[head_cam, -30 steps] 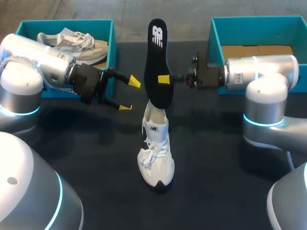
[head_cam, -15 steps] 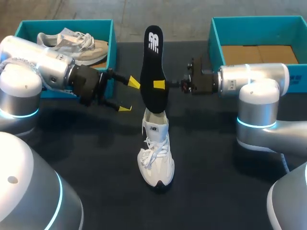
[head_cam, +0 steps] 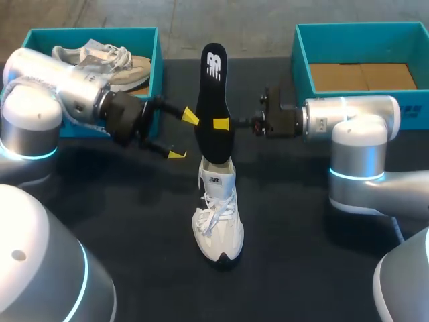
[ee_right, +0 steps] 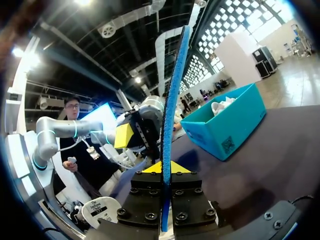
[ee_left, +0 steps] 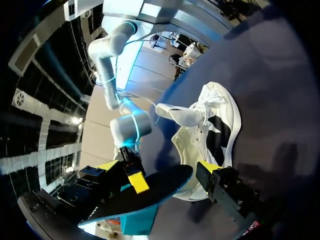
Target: Take the shoe out of the shoebox, open the shoe tongue, remove and reinsert the insole, then place the shoe into the shoebox
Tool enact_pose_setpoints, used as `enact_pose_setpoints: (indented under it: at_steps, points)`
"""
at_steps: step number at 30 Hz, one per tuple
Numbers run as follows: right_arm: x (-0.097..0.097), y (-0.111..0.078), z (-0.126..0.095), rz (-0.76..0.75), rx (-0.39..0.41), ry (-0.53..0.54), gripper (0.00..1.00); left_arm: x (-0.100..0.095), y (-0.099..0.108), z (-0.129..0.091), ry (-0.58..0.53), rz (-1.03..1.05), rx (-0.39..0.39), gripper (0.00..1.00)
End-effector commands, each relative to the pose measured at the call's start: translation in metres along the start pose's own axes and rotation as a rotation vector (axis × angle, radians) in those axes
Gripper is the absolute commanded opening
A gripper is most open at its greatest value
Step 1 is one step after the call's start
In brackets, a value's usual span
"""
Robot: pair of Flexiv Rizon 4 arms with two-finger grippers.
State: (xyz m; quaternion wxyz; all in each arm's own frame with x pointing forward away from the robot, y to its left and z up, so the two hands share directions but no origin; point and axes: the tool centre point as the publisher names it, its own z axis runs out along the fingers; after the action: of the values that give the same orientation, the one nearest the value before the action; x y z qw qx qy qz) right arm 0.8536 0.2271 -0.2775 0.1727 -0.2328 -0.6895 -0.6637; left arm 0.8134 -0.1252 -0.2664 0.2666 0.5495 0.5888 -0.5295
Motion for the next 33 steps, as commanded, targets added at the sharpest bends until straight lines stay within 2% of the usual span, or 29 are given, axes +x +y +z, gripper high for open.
enact_pose_setpoints:
  at_steps: [1, 7, 20, 33]
  points:
    - [0.0, 0.0, 0.001, 0.002, 0.004, -0.004, 0.0, -0.002, 0.006, -0.004, 0.02, -0.089, 0.05, 1.0]
    - [-0.001, 0.0, 0.0, 0.004, 0.009, -0.008, 0.0, 0.005, 0.002, -0.012, 0.052, -0.232, 0.039, 1.0]
    - [-0.001, -0.001, 0.0, 0.002, 0.012, -0.017, 0.0, 0.017, 0.002, -0.03, 0.091, -0.397, -0.029, 1.0]
    - [0.002, 0.003, 0.0, -0.033, 0.027, -0.002, 0.0, 0.018, 0.002, -0.031, 0.088, -0.395, -0.028, 1.0]
